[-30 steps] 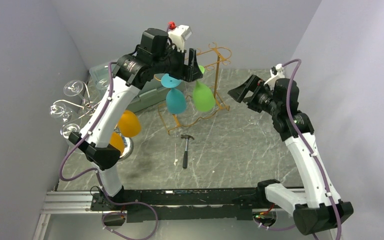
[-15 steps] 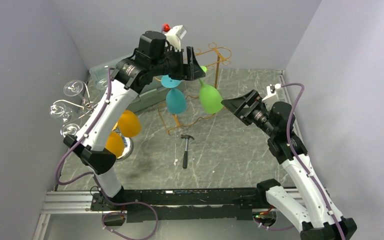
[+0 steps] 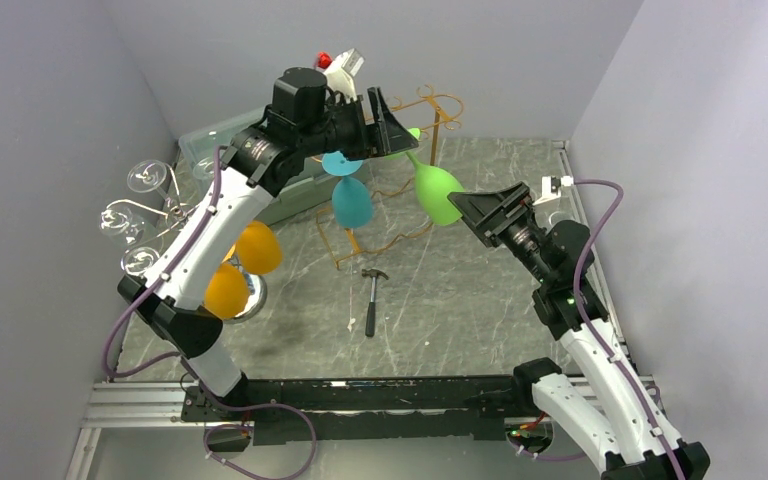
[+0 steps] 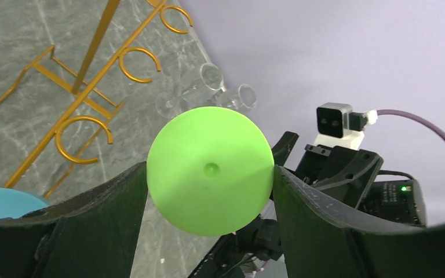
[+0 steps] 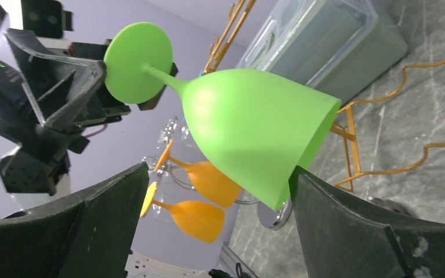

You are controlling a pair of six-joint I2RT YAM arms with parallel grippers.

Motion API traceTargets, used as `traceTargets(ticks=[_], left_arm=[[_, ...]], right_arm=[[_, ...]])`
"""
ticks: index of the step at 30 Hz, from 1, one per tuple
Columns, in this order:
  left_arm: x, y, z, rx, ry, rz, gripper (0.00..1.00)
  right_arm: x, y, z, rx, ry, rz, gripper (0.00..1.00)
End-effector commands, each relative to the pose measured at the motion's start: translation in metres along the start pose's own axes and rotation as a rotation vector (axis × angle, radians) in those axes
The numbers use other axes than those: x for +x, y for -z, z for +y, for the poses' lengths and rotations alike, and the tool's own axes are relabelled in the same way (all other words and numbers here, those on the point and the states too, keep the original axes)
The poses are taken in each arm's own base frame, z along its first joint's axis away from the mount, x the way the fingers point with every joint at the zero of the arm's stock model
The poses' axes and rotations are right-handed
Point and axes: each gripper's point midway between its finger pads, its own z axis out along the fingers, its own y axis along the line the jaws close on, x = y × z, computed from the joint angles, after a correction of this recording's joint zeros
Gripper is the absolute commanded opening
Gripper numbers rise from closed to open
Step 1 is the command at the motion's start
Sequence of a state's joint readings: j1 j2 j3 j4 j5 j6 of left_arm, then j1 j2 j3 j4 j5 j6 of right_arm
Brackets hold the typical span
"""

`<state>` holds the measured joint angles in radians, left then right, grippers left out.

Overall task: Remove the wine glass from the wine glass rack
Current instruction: Place the wine glass at the center of the board.

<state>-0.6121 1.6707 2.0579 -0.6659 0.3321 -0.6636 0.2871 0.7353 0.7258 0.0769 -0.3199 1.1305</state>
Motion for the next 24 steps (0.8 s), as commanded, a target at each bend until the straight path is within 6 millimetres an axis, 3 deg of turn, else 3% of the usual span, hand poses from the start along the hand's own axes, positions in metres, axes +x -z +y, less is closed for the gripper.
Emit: traceTargets(ticks=[1,7,11,18,22,24], left_arm=[[-0.021,0.02,-0.034,0.129,0.049,-0.083,0.51],[-0.025,0.028,-0.041,0.202,0.156,-0.113,0.5],[-0.026,0.033,-0.042,0.24,0.212,-0.126,0.5],[-0.023,0.034,-0.047,0.293,0.261,-0.115,0.53],[-0.019,0.035,-0.047,0.294,0.257,-0.107,0.68],[-0.018,0.035,-0.045,0.284,0.245,-0.104,0.78]], right_arm=[[-0.012,0.004,0.037,-0.156,-0.001,-0.057,0.91],[-0.016,0.007,0.053,-0.253,-0.025,-0.076,0.82],[-0.018,0.01,0.064,-0.299,-0.035,-0.085,0.67],[-0.019,0.01,0.073,-0.318,-0.04,-0.075,0.31],[-0.024,0.014,0.079,-0.299,-0.017,-0.086,0.03],[-0.026,0.016,0.082,-0.278,0.004,-0.091,0.0]])
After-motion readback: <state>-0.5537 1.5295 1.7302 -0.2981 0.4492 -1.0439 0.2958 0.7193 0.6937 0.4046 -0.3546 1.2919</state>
